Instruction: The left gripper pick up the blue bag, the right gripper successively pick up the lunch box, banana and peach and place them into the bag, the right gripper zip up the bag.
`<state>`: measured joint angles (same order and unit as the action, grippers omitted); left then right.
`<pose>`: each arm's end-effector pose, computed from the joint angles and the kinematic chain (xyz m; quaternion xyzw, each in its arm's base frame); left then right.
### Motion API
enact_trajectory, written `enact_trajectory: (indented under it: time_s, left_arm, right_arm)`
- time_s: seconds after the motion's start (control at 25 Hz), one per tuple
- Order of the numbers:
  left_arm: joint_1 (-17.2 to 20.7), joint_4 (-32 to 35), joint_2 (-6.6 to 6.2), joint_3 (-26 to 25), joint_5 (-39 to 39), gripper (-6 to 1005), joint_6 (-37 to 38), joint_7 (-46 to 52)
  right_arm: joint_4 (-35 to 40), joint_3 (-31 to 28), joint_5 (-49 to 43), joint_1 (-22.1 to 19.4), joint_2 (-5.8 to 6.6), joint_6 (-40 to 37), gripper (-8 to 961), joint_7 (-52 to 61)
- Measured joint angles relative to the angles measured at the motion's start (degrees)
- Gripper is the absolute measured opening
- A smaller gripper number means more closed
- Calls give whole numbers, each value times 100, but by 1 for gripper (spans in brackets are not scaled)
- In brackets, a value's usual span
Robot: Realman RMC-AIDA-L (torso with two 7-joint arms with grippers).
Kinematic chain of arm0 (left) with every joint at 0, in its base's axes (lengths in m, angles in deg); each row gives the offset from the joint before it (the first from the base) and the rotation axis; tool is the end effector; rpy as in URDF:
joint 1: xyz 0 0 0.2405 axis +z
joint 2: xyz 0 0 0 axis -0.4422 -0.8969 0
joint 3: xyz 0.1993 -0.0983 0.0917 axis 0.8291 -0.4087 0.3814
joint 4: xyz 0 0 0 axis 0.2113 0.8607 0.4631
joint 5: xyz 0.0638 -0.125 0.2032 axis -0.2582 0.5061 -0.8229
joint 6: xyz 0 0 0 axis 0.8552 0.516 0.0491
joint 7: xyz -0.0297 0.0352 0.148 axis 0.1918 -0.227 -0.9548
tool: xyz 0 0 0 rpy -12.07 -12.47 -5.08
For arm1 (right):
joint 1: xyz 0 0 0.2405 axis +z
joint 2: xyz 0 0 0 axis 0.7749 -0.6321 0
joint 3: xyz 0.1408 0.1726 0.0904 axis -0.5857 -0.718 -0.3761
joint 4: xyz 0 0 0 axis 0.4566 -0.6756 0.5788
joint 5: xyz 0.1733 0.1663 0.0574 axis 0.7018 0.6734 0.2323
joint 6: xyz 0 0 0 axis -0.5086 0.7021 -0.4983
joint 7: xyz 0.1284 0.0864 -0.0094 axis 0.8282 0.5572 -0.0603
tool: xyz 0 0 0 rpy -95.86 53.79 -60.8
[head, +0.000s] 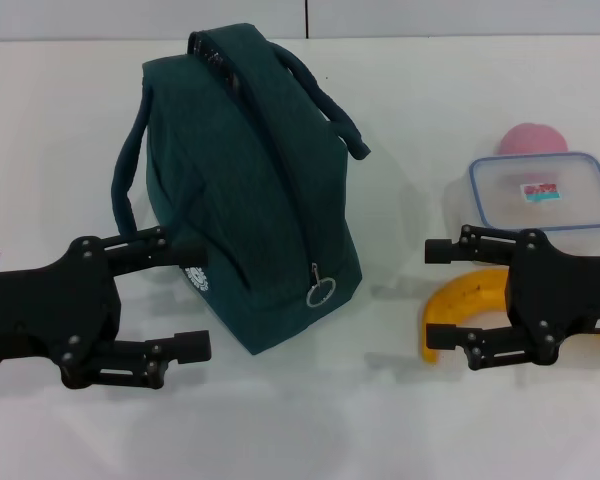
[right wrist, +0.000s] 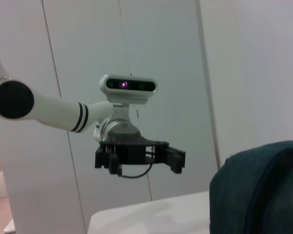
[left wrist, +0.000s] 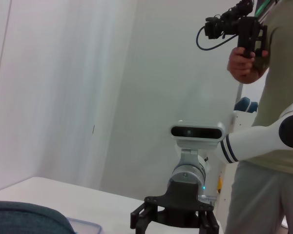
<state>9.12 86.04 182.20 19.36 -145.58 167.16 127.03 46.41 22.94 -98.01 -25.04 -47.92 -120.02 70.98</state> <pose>-0.2666 0.2666 0.0525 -0.9234 -0.1127 -0.3666 0.0169 0.2342 0.3126 -0.0118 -0.9424 0.0559 0.3288 0.0264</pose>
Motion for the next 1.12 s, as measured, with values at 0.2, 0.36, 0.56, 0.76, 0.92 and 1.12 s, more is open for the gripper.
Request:
enact_trajectory:
  time_s: [0.2,0.36,0.56,0.76,0.92,1.12]
  left_arm:
    - [-3,0,-1,2,-13,866,0,-10]
    - [-2,0,-1,13,-5,859,0,-21]
    - [-5,0,-1,12,-3,851,0,-24]
    - [-32,47,-27,-192,107,843,-34,190]
    - [-232,74,-103,-881,31,837,-135,805]
    - [-417,629,-235,-1457,-101,829,-967,2006]
  right_arm:
    - [0,9,69,-12,0,-30,845,0]
    - [1,10,79,-11,0,-39,844,0]
    - [-49,10,80,24,0,-29,845,0]
    - [-67,6,90,27,0,-3,844,0]
    - [-73,-42,104,24,4,26,844,-23]
    - [-112,-62,262,-15,19,80,845,-122]
